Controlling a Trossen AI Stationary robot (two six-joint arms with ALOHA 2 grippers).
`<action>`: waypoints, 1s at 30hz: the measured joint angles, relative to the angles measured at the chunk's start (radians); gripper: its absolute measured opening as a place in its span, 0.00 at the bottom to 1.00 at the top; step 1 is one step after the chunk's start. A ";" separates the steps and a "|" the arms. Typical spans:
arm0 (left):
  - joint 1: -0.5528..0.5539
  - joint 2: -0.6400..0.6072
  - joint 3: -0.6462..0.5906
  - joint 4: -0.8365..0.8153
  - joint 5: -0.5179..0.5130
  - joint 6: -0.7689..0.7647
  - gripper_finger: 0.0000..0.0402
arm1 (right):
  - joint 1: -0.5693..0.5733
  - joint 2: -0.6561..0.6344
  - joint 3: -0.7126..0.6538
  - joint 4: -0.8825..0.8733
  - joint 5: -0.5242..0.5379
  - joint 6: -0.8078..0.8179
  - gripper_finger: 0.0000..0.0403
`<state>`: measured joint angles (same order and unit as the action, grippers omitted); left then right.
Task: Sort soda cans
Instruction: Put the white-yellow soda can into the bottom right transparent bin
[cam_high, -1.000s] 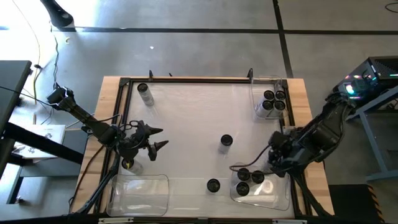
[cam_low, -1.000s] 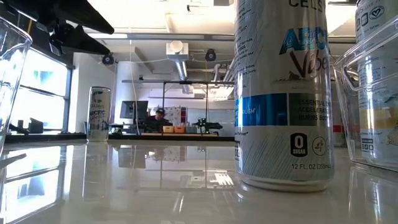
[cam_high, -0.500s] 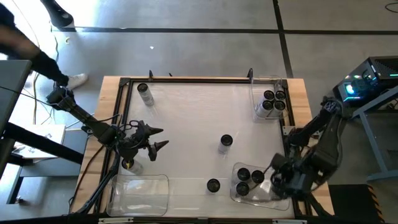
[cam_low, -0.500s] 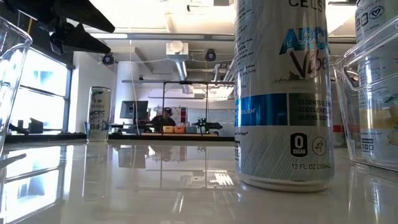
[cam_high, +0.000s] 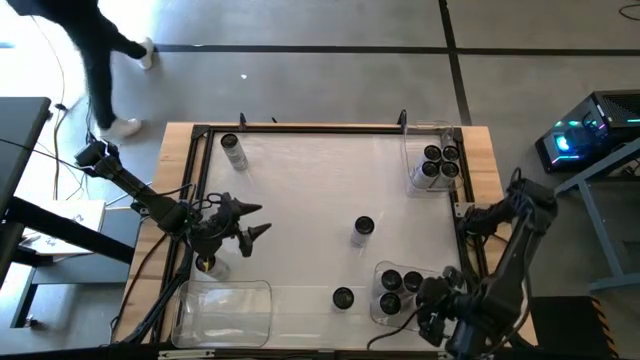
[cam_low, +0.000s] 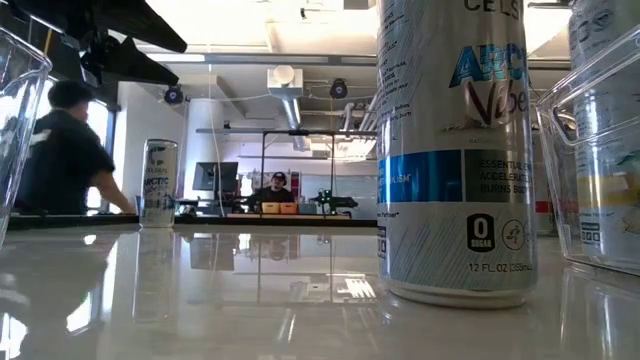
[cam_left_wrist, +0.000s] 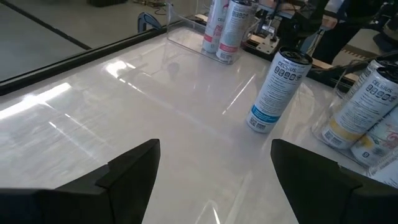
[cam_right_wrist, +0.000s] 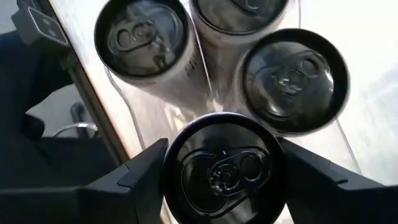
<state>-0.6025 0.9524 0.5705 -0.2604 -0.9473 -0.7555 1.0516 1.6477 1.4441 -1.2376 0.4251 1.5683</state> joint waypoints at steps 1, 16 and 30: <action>0.000 0.000 0.000 0.000 -0.006 0.000 0.75 | 0.003 0.009 0.000 0.003 0.016 -0.004 0.59; 0.000 -0.001 0.000 -0.003 -0.031 0.000 0.75 | 0.029 0.082 0.001 0.099 0.132 -0.119 0.64; 0.000 -0.001 0.000 -0.003 -0.032 0.000 0.75 | 0.021 0.074 0.059 0.058 0.129 -0.112 0.72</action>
<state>-0.6025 0.9516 0.5708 -0.2635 -0.9798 -0.7559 1.0725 1.7218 1.5034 -1.1800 0.5546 1.4560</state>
